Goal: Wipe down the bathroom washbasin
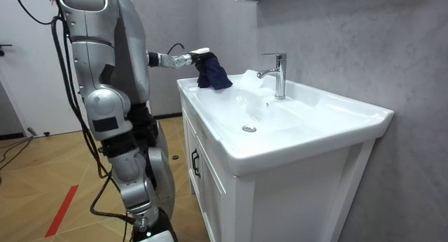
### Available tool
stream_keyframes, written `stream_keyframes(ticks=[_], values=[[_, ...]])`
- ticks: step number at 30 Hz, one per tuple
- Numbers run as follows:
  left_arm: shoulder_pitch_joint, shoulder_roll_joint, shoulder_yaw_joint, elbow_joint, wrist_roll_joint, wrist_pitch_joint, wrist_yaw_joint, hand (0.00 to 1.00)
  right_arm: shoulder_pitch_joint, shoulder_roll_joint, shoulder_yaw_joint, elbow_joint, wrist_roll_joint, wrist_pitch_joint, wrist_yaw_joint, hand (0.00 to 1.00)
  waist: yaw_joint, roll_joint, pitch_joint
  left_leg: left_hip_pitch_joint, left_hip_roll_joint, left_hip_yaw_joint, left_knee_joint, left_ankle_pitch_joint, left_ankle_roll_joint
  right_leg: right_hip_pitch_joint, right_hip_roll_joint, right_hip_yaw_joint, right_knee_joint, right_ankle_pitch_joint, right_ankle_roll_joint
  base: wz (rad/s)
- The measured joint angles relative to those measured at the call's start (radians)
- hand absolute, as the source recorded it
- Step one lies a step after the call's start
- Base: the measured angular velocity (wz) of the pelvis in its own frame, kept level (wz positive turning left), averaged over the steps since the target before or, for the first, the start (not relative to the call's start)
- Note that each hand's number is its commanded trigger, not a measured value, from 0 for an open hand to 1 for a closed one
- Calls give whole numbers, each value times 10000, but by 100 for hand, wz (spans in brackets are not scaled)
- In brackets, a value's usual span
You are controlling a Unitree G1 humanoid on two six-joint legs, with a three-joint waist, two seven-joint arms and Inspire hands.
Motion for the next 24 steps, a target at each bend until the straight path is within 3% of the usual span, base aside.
stream_keyframes(ticks=[7, 12, 24], values=[[19, -78, 0, 0, 1, 27, 7, 100, -42, 119, 1, -57, 28, -9, -163, 0, 21, -2, 1, 21, -10, -51, 7, 2, 3, 14, -5, -43, 2, -2, 4, 2], [24, -340, 0, 109, 6, 70, 144, 100, -36, 140, 29, -56, 34, -9, -259, 0, 37, -3, 1, 27, -12, -41, 8, 2, 4, -33, -6, -23, 13, -3, 4, 0], [52, -388, 0, 362, 76, 248, 154, 100, -6, 166, 261, -68, 8, 68, -320, 0, 44, -14, 4, 25, -29, -45, 3, 3, 4, -40, -16, 13, 12, -15, 19, 0]])
